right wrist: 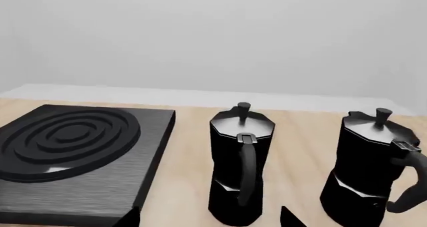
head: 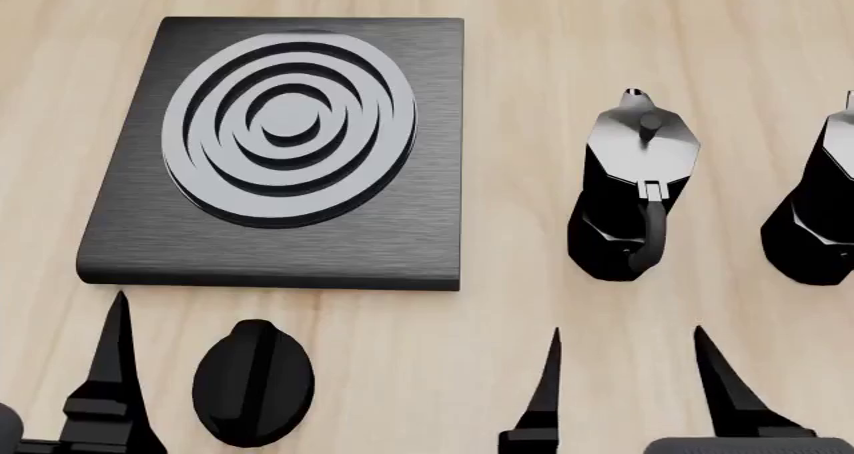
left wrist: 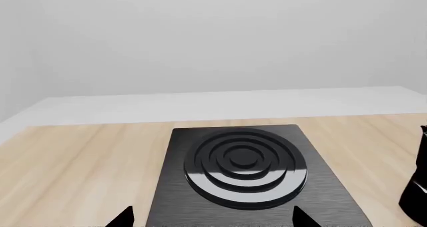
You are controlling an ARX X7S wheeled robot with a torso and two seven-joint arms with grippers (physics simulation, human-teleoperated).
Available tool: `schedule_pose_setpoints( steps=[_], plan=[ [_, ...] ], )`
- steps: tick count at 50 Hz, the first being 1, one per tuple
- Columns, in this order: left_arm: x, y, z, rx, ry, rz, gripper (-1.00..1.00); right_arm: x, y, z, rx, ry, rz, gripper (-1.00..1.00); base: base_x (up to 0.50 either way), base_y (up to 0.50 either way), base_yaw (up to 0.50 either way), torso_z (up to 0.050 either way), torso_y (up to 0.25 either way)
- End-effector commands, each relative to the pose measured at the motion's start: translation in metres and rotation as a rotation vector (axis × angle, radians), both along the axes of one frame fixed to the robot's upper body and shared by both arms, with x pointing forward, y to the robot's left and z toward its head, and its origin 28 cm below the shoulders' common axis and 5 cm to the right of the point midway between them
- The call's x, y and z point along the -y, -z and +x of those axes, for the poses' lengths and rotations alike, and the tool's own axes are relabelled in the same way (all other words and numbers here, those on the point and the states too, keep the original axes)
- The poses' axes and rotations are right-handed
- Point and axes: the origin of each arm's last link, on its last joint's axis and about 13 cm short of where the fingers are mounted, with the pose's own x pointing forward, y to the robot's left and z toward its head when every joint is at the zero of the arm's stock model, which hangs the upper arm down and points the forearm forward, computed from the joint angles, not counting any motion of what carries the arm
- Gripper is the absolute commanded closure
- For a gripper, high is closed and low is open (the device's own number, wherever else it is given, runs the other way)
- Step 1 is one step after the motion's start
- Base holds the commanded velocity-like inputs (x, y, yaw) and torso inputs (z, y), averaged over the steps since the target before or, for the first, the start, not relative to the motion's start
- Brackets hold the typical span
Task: Put the right moka pot on the stove.
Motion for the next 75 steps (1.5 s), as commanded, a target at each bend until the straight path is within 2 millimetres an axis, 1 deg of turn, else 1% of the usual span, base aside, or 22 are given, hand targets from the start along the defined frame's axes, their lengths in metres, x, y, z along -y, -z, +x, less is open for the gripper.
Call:
schedule_pose_setpoints(
  steps=[1, 3, 5, 8, 12, 38, 42, 45, 46, 48, 55, 58, 63, 65, 67, 75],
  plan=[
    [0.0, 0.0, -0.001, 0.001, 0.001, -0.001, -1.0, 0.017, -0.006, -0.007, 0.032, 0.03, -0.012, -1.0, 0.0, 0.0, 0.0, 0.0, 0.0],
    [0.0, 0.001, -0.001, 0.003, 0.002, -0.001, -1.0, 0.021, -0.008, -0.009, 0.028, -0.002, 0.038, -1.0, 0.0, 0.0, 0.0, 0.0, 0.0],
    [0.0, 0.001, -0.001, 0.002, 0.001, -0.002, -1.0, 0.025, -0.01, -0.011, 0.04, 0.031, 0.001, -1.0, 0.0, 0.0, 0.0, 0.0, 0.0],
    [0.0, 0.001, -0.001, 0.002, 0.001, 0.0, -1.0, 0.03, -0.014, -0.012, 0.037, 0.029, 0.009, -1.0, 0.0, 0.0, 0.0, 0.0, 0.0],
    [0.0, 0.001, -0.001, 0.002, 0.003, 0.005, -1.0, 0.039, -0.013, -0.013, 0.038, 0.036, -0.016, -1.0, 0.0, 0.0, 0.0, 0.0, 0.0],
    [0.001, 0.001, -0.002, 0.005, 0.006, 0.01, -1.0, 0.081, -0.025, -0.015, 0.027, 0.111, 0.026, -1.0, 0.0, 0.0, 0.0, 0.0, 0.0],
    [0.001, 0.002, -0.002, 0.002, 0.008, 0.01, -1.0, 0.089, -0.023, -0.014, 0.016, 0.13, 0.029, -1.0, 0.0, 0.0, 0.0, 0.0, 0.0],
    [0.001, 0.002, -0.002, -0.001, 0.008, 0.012, -1.0, 0.091, -0.022, -0.014, 0.012, 0.129, 0.038, -1.0, 0.0, 0.0, 0.0, 0.0, 0.0],
    [0.001, 0.002, -0.003, 0.001, 0.009, 0.015, -1.0, 0.095, -0.016, -0.013, 0.013, 0.135, 0.028, -1.0, 0.0, 0.0, 0.0, 0.0, 0.0],
    [0.001, 0.002, -0.002, -0.001, 0.009, 0.019, -1.0, 0.098, -0.02, -0.012, 0.019, 0.139, 0.025, -1.0, 0.0, 0.0, 0.0, 0.0, 0.0],
    [0.002, 0.003, -0.004, 0.007, 0.005, 0.029, -1.0, 0.11, -0.024, -0.006, 0.002, 0.161, 0.049, -1.0, 0.0, 0.0, 0.0, 0.0, 0.0],
    [0.002, 0.003, -0.004, 0.007, 0.007, 0.035, -1.0, 0.114, -0.031, -0.004, 0.0, 0.147, 0.063, -1.0, 0.0, 0.0, 0.0, 0.0, 0.0],
    [0.002, 0.004, -0.004, 0.006, 0.005, 0.044, -1.0, 0.123, -0.036, 0.002, -0.006, 0.157, 0.058, -1.0, 0.0, 0.0, 0.0, 0.0, 0.0],
    [0.002, 0.003, -0.004, 0.003, 0.005, 0.044, -1.0, 0.126, -0.033, 0.004, -0.009, 0.153, 0.066, -1.0, 0.0, 0.0, 0.0, 0.0, 0.0],
    [0.002, 0.003, -0.004, 0.002, 0.001, 0.042, -1.0, 0.128, -0.037, 0.009, -0.029, 0.158, 0.034, -1.0, 0.0, 0.0, 0.0, 0.0, 0.0],
    [0.002, 0.003, -0.004, 0.002, 0.003, 0.038, -1.0, 0.136, -0.042, 0.018, -0.038, 0.188, 0.063, -1.0, 0.0, 0.0, 0.0, 0.0, 0.0]
  ],
)
